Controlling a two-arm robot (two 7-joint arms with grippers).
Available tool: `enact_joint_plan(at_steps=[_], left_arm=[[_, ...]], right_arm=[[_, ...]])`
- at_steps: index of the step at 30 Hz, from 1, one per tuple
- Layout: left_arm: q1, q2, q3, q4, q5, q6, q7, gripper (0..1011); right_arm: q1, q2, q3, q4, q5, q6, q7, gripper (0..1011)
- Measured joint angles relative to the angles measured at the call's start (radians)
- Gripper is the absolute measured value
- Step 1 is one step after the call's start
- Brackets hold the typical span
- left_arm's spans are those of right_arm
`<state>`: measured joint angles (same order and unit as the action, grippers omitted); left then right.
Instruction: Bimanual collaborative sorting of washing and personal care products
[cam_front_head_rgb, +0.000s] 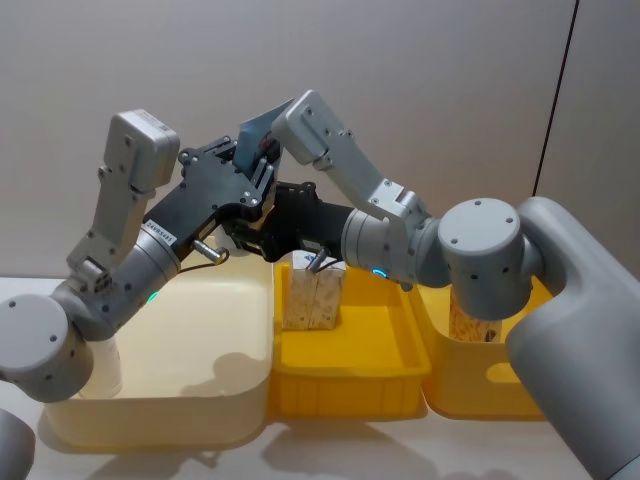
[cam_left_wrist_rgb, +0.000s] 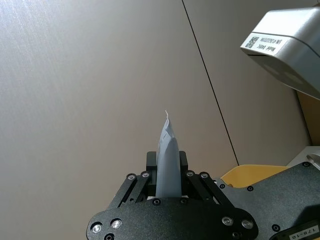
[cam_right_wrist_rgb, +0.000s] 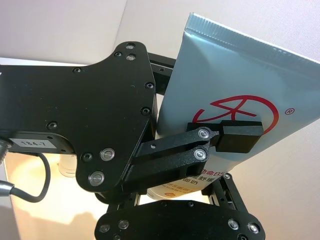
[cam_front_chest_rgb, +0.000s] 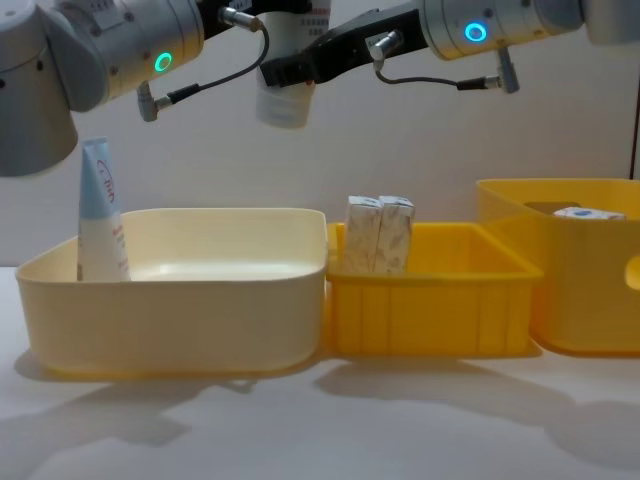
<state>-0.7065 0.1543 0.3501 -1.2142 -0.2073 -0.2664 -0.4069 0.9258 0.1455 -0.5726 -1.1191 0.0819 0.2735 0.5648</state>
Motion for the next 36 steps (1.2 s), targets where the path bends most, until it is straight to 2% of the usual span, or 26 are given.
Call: enact_joint_plan(at_steps=[7,11,27,32,36], left_arm=[[0.000,0.000,0.000,0.000,0.000,0.000,0.000,242],[0.000,0.000,0.000,0.000,0.000,0.000,0.000,338],[0.000,0.000,0.000,0.000,0.000,0.000,0.000,870],[0.000,0.000,0.000,0.000,0.000,0.000,0.000,978],[0.000,0.000,0.000,0.000,0.000,0.000,0.000,1003]], right_arm=[[0.000,0.000,0.000,0.000,0.000,0.000,0.000,554],[0.000,0.000,0.000,0.000,0.000,0.000,0.000,552],[-0.003,0.011,0.004,-0.016,-0.004,0.004,-0.021,552],[-0.011,0.025,0.017,-0.043,-0.017,0.016,-0.059,552],[-0.017,0.037,0.026,-0.060,-0.027,0.027,-0.081,552]])
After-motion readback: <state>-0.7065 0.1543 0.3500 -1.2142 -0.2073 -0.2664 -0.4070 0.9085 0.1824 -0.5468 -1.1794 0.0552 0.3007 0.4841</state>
